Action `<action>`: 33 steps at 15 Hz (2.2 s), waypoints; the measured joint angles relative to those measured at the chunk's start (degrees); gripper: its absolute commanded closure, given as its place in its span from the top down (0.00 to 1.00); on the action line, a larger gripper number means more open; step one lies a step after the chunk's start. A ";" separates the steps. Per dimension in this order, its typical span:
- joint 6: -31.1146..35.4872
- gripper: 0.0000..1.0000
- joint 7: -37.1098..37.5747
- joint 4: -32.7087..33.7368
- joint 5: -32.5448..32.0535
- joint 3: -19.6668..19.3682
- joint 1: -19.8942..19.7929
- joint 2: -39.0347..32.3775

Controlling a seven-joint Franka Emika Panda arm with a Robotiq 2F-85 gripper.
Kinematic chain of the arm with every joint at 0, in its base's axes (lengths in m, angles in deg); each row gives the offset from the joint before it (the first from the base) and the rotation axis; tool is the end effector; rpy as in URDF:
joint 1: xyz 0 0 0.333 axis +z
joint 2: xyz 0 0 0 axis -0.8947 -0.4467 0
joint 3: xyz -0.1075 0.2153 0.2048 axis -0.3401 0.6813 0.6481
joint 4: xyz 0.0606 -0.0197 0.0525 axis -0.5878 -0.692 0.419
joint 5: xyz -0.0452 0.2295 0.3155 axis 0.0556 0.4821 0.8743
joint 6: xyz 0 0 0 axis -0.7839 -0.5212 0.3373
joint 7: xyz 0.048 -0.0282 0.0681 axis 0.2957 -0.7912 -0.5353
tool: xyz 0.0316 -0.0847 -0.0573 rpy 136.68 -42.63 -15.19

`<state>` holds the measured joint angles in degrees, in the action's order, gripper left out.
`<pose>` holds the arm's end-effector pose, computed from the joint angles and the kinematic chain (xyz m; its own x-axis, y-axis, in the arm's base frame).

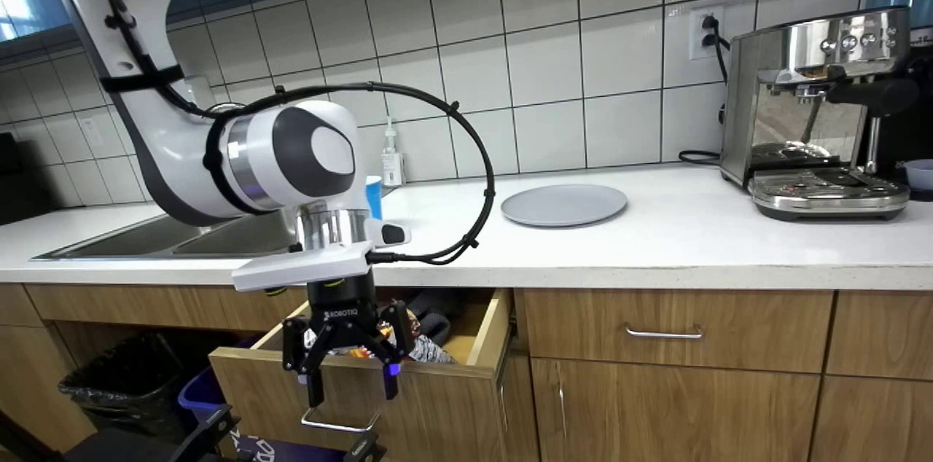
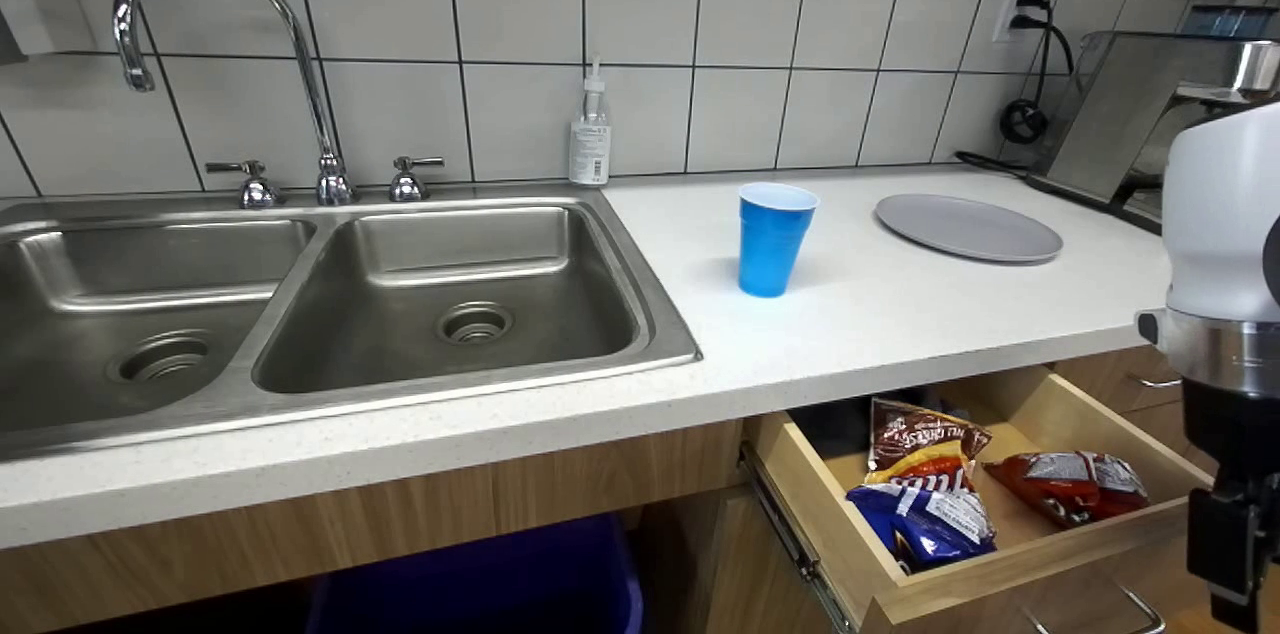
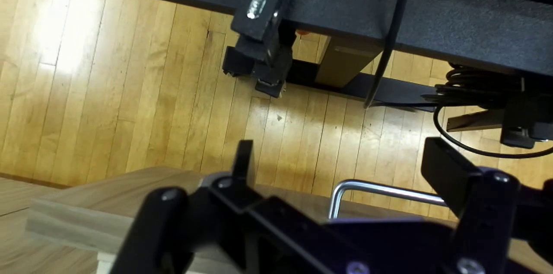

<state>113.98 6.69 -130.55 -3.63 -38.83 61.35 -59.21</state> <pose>0.3282 -0.0408 0.1379 0.8846 0.2644 -0.3841 0.3003 -0.9532 0.0354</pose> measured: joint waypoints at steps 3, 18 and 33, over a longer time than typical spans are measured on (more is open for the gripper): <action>4.47 1.00 0.76 0.01 -0.91 -0.14 0.04 -2.80; 20.79 1.00 2.11 -0.02 -0.55 -3.63 1.67 -8.86; 30.03 1.00 2.30 0.17 7.96 -4.13 3.25 -9.37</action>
<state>144.00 8.99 -130.38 4.34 -42.96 64.59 -68.58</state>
